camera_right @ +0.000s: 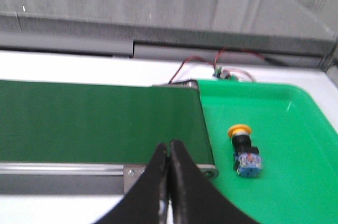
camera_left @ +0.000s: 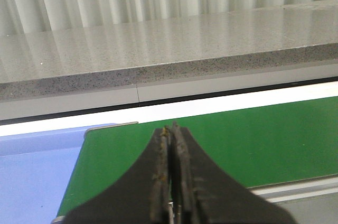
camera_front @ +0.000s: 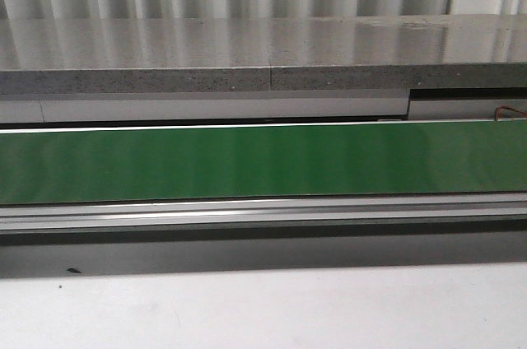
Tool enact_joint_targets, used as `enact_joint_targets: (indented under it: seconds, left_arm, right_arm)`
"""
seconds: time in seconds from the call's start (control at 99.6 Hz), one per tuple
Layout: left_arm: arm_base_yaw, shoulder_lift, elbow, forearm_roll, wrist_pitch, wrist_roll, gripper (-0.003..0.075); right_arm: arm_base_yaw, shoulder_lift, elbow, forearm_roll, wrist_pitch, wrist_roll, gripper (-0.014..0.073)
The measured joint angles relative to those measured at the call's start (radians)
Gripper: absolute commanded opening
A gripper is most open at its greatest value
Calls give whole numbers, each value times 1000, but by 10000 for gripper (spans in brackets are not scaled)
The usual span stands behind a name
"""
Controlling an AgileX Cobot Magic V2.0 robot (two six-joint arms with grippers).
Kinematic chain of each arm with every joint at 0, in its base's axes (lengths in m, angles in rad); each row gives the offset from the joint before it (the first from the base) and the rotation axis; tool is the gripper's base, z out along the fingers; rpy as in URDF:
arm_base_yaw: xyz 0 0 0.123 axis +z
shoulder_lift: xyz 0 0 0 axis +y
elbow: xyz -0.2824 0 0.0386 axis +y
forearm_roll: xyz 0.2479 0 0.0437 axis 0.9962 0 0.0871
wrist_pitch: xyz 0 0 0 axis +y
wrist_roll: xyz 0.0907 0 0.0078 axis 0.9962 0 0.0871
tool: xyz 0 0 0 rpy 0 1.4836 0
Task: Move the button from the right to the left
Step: 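Lower the right gripper over the yellow button in the green tray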
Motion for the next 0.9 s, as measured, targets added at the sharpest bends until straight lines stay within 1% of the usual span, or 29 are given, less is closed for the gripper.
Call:
enact_joint_targets:
  seconds: [0.221,0.351,0.402,0.452,0.522,0.572,0.592,0.643,0.713,0.753,0.904]
  left_arm:
    - [0,0,0,0,0,0,-21]
    - [0,0,0,0,0,0,-21]
    - [0,0,0,0,0,0,-21]
    - [0,0,0,0,0,0,-21]
    - [0,0,0,0,0,0,-21]
    - [0,0,0,0,0,0,-21]
    - [0,0,0,0,0,0,-21]
    - [0,0,0,0,0,0,-21]
    - [0,0,0,0,0,0,-21]
    - [0,0,0,0,0,0,-21]
    - [0,0,0,0,0,0,-21]
  right_arm:
    - [0,208,-125,10,70,0,-67]
    - [0,341,-220,38,161,0,-61]
    - [0,409,-253,45,199,0,-42]
    - [0,471,-286,53,235,0,-1]
    - [0,554,-329,69,279,0,99]
    - [0,609,-358,78,301,0,218]
    - [0,633,-370,87,310,0,251]
    - [0,686,-396,92,328,0,385]
    - [0,754,-433,106,350,0,511]
    - [0,789,-455,111,360,0,532]
    - [0,887,-525,119,406,0,491]
